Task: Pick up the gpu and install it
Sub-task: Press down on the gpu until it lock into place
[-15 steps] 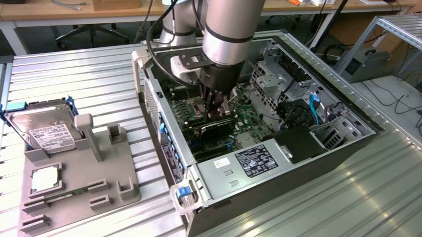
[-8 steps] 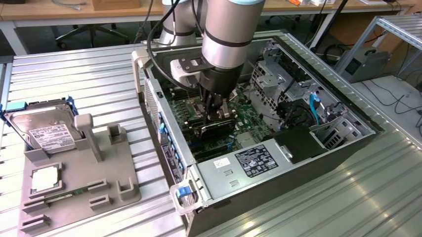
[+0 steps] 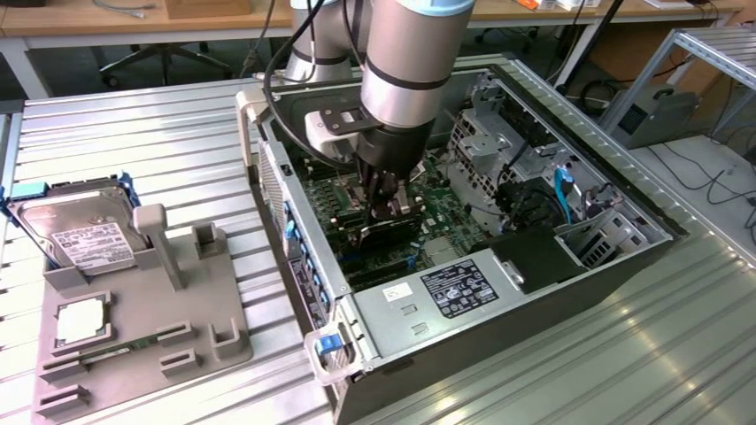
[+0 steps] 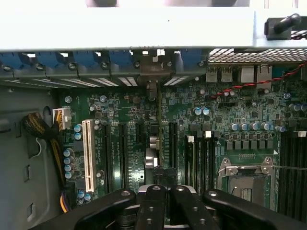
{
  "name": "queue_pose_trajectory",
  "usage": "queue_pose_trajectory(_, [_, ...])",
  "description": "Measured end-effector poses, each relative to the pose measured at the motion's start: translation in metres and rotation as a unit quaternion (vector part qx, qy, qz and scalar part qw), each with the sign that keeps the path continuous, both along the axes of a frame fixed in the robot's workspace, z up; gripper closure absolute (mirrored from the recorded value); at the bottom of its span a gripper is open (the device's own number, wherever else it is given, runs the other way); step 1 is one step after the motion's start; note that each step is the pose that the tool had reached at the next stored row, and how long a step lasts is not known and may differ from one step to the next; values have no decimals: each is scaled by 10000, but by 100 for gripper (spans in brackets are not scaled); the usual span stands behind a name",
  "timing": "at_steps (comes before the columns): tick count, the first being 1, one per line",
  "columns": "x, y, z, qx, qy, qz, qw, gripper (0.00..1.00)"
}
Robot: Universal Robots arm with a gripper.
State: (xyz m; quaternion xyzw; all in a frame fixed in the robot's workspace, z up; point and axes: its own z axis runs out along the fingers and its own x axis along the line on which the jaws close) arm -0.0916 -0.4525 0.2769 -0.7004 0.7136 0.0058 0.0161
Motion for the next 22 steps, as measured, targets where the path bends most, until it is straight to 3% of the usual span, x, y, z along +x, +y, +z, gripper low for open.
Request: queue_pose_trajectory(22, [-3, 0, -68, 4, 1, 0, 10000, 89])
